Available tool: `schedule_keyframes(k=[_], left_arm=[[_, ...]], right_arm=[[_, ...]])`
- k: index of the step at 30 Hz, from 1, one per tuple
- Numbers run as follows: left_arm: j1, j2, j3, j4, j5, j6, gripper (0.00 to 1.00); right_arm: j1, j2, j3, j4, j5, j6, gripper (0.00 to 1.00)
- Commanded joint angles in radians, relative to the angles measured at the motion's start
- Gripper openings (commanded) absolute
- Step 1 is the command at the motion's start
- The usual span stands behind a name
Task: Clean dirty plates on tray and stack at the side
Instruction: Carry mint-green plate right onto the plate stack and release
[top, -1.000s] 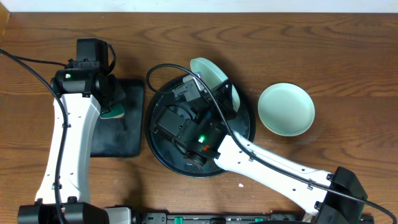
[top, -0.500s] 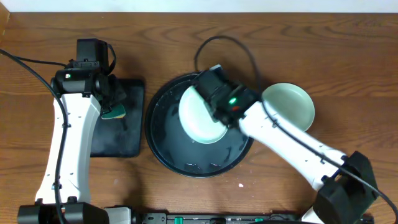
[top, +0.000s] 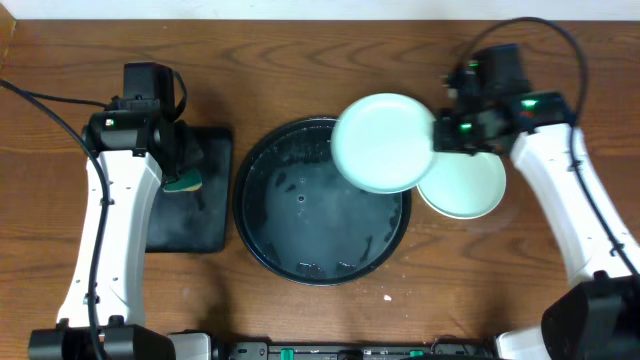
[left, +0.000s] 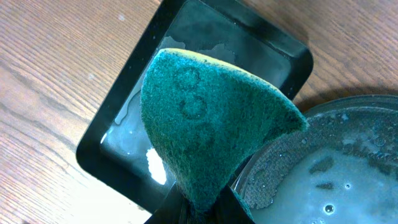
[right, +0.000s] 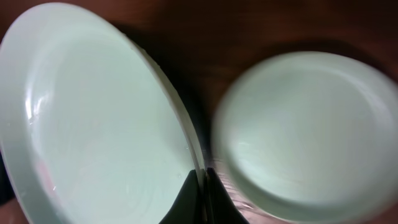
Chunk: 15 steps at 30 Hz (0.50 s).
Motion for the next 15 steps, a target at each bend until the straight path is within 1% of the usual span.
schedule_keyframes(k=[1,7,11,15], left_arm=[[0.003,0.006,-0.023,-0.003,-0.002,0.018,0.08],[0.003,0.006,-0.032,-0.003,-0.002,0.022,0.08],[0.003,0.006,-0.032,-0.003,-0.002,0.022,0.08],[0.003,0.006,-0.032,-0.003,-0.002,0.022,0.08]], right_arm=[[-0.126,-0.016,-0.036,-0.024,0.076,-0.011,0.01],[-0.277,-0.016,-0.171,0.025,0.151,-0.01,0.01],[-0.335,-0.016,-0.298,0.154,0.158,-0.006,0.01],[-0.357,-0.016,-0.418,0.303,0.158,-0.005,0.01]])
